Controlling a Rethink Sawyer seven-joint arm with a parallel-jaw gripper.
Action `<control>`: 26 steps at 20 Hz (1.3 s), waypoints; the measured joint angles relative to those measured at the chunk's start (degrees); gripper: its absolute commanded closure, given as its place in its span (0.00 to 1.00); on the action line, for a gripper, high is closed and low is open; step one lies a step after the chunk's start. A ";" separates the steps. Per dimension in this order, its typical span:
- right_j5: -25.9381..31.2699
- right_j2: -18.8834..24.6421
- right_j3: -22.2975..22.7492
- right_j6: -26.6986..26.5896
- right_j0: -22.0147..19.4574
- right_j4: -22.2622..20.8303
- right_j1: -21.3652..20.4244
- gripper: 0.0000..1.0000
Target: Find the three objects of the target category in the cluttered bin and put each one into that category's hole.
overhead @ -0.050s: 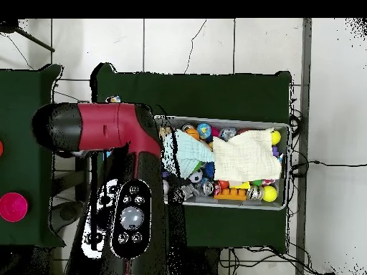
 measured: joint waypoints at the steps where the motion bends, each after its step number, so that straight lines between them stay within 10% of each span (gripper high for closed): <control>1: 0.00 0.00 0.00 0.00 -0.14 0.02 -0.14 1.00; 26: -1.32 0.00 -3.76 0.00 -1.97 0.02 5.94 1.00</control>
